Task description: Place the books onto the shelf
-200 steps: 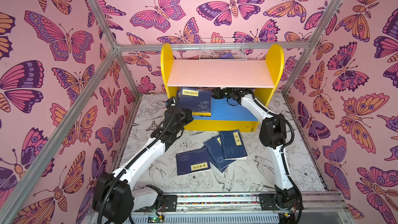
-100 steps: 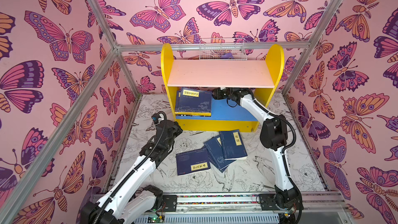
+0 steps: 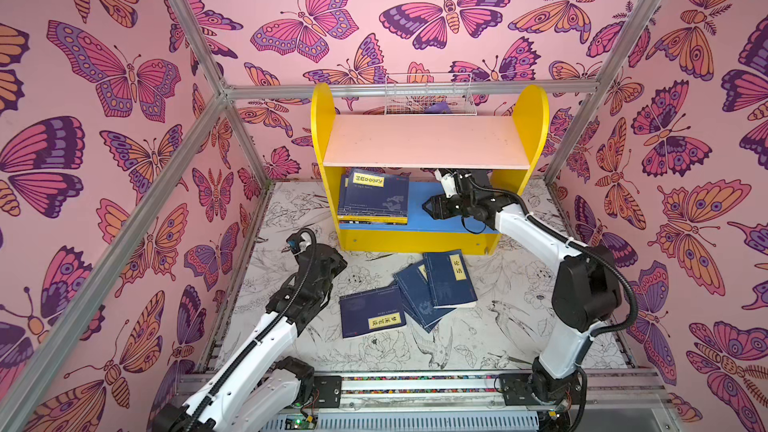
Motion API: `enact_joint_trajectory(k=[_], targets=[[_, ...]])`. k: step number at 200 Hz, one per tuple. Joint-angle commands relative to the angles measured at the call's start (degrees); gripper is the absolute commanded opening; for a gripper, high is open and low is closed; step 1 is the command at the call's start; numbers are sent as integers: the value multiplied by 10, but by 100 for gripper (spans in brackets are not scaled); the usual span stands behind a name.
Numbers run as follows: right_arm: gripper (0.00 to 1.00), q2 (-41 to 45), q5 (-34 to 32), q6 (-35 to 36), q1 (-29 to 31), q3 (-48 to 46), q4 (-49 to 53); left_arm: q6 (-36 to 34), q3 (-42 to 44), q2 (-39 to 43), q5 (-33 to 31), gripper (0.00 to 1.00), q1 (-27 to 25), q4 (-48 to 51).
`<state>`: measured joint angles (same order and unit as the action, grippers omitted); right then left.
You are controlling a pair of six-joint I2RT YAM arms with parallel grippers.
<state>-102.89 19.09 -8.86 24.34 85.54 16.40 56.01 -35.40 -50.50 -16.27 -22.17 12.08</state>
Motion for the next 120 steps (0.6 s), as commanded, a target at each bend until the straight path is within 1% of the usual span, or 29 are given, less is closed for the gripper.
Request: enact_joint_trajectory(k=[1, 21, 36, 48, 68, 91, 101, 120], targets=[[71, 52, 83, 12, 18, 1, -44, 14, 18, 17, 5, 20, 3, 6], [73, 65, 88, 6, 28, -26, -73, 23, 27, 24, 13, 20, 2, 6], [72, 57, 90, 3, 34, -14, -67, 29, 33, 29, 18, 21, 2, 6], [70, 50, 84, -1, 39, -4, -67, 30, 35, 27, 22, 21, 3, 6], [64, 41, 59, -24, 41, 11, -81, 29, 35, 24, 30, 21, 3, 5], [56, 12, 23, -46, 41, 57, -45, 29, 35, 22, 35, 20, 3, 3], [53, 1, 22, -56, 41, 67, -44, 29, 35, 23, 36, 21, 3, 2], [42, -9, 31, -69, 43, 68, -62, 29, 37, 29, 33, 21, 3, 2]])
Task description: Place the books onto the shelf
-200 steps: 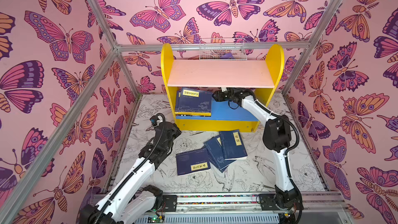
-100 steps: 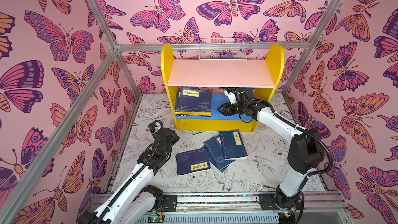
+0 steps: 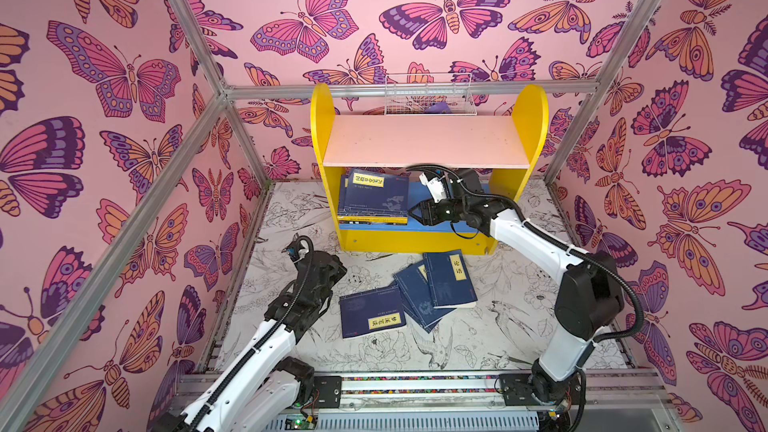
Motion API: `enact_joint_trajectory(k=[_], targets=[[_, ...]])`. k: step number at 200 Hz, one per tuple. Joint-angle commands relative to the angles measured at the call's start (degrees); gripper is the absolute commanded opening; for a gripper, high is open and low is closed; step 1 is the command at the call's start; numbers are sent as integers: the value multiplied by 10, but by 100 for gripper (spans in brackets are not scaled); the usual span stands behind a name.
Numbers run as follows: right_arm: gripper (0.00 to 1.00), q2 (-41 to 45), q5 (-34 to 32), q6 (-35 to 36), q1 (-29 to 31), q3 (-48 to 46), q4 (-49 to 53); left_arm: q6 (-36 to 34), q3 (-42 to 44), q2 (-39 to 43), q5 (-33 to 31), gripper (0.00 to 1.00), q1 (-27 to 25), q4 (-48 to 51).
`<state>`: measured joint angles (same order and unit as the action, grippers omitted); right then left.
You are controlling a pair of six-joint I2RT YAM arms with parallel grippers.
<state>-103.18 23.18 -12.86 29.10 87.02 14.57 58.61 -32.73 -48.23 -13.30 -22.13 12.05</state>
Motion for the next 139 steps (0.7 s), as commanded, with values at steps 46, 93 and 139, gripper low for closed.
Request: enact_joint_trajectory(k=[46, 93, 139], targets=[[34, 37, -48, -79, 1, -31, -131, 6, 25, 22, -6, 20, 2, 4], [34, 125, -116, -188, -1, -194, -269, 3, 29, 30, -5, 20, 2, 10], [8, 94, -15, -346, 1, -254, -436, 7, 37, 39, -8, 3, 2, 10]])
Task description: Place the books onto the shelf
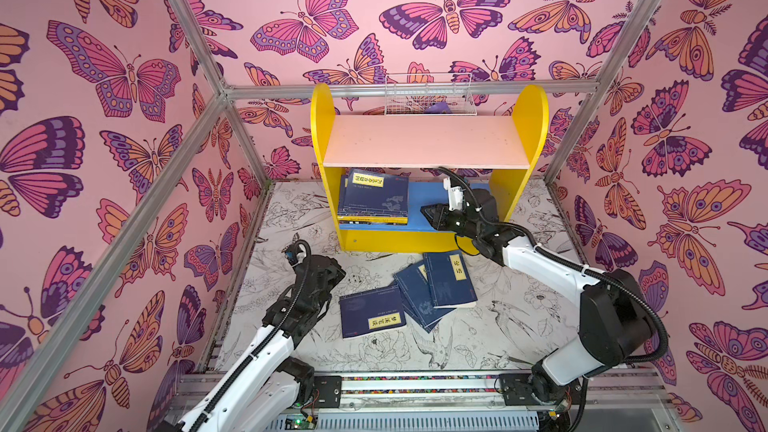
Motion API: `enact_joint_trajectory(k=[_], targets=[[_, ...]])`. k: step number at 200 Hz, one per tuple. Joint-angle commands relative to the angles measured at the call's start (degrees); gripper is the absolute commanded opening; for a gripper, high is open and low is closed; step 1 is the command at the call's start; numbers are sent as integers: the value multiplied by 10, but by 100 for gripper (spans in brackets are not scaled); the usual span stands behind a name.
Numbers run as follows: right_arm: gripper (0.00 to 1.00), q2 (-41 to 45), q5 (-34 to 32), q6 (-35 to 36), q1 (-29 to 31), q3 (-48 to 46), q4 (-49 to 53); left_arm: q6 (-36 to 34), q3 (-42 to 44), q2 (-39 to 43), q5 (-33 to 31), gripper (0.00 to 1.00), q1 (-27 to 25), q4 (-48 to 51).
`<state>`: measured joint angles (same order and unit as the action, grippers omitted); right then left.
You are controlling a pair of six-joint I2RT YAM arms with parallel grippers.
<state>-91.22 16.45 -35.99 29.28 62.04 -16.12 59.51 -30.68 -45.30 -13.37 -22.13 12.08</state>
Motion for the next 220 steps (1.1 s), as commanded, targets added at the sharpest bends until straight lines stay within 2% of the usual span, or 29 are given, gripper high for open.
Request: enact_joint_trajectory(k=[1, 6, 29, 60, 162, 195, 220], targets=[[7, -27, 53, -117, -1, -4, -132, -2, 17, 10, -7, 3, 2, 10], [0, -35, 58, -130, -1, -4, -144, -2, 18, 11, -7, 1, 2, 10], [0, -66, 81, -173, -1, 15, -195, -4, 24, 21, -5, 0, 2, 9], [0, -104, 103, -199, -1, 61, -182, -2, 33, 38, -3, 0, 2, 15], [0, -104, 87, -180, 0, 60, -145, -1, 36, 44, 2, 0, 2, 24], [13, -88, 71, -154, 0, 52, -106, 0, 39, 47, 3, 0, 2, 24], [15, -89, 76, -148, 0, 52, -98, 0, 40, 47, 5, 0, 2, 23]])
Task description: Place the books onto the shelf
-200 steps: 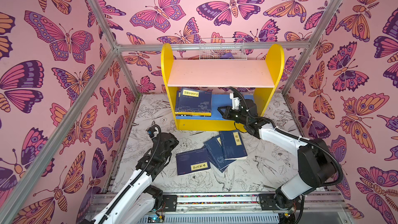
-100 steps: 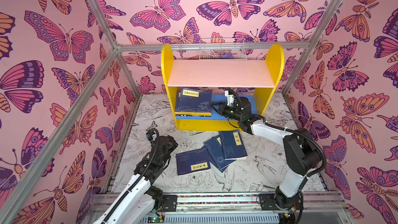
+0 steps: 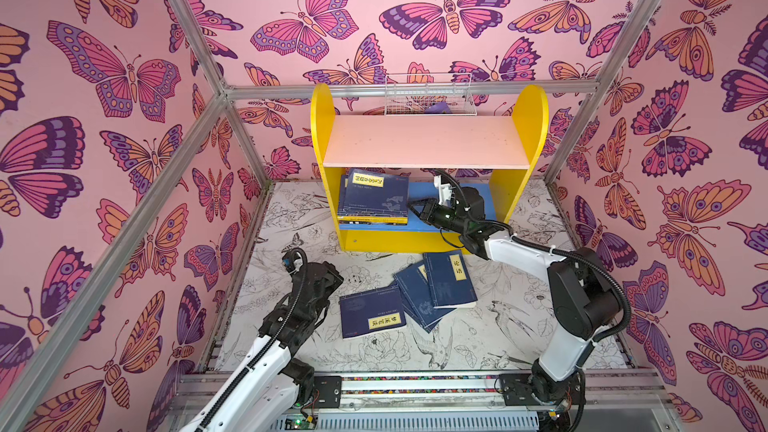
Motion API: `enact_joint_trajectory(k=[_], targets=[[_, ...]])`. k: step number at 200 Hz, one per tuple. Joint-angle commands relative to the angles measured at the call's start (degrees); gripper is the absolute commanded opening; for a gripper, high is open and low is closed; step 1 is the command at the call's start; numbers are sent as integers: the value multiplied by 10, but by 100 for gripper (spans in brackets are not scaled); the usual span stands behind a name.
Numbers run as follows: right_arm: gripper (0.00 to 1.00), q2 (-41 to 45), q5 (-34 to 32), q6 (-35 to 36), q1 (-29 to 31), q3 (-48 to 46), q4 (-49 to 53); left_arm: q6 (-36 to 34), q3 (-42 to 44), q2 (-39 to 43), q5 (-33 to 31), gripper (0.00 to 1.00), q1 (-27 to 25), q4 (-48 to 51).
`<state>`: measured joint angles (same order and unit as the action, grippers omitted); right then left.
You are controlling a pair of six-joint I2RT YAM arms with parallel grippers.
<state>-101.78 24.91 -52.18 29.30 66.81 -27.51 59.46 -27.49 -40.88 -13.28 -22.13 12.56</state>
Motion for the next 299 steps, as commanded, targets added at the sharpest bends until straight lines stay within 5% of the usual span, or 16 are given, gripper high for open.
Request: enact_joint_trajectory(k=[1, 220, 299], targets=[[15, 17, -9, 14, 0, 4, 16, 1, 9, 3, 4, 0, 2, 18], [9, -37, 1, 19, 17, 95, 18, 4, 20, -8, 13, 0, 2, 11], [29, 21, -79, 106, 16, 92, 71, -21, 5, -21, 30, 0, 2, 9]])
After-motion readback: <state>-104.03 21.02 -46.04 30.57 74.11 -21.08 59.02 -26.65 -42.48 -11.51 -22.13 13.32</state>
